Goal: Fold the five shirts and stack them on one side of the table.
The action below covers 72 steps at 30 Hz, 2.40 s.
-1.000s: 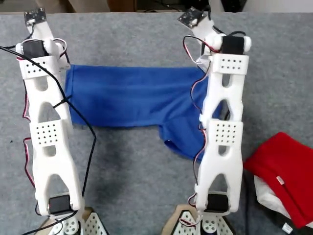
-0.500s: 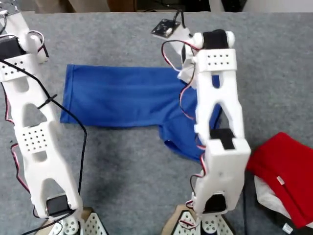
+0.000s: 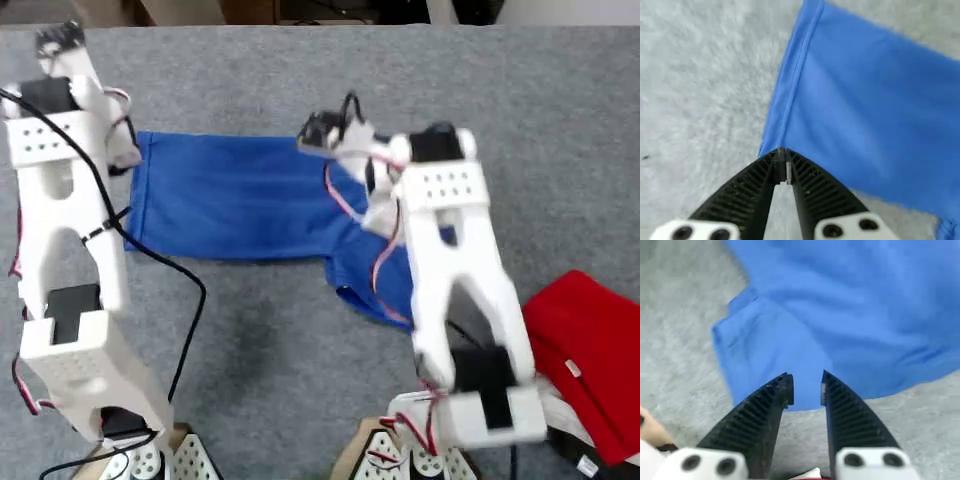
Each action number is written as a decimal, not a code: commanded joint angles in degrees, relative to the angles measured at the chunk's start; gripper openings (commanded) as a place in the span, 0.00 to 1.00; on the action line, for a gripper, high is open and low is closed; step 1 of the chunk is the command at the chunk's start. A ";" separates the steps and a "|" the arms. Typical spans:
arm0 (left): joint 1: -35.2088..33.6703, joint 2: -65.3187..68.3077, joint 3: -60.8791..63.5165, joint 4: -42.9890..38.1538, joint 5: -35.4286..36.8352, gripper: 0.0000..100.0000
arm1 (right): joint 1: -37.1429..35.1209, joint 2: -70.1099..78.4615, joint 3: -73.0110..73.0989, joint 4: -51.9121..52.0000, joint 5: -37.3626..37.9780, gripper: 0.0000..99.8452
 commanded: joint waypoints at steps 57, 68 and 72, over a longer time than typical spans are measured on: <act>0.26 5.76 30.59 -41.14 1.49 0.02 | -0.84 44.26 -53.05 14.24 15.74 0.00; 0.53 5.76 30.77 -41.14 1.14 0.02 | -1.27 68.79 -92.09 18.29 18.46 0.00; 0.62 5.85 30.68 -41.14 1.14 0.02 | -1.19 72.92 -99.47 12.48 18.02 0.02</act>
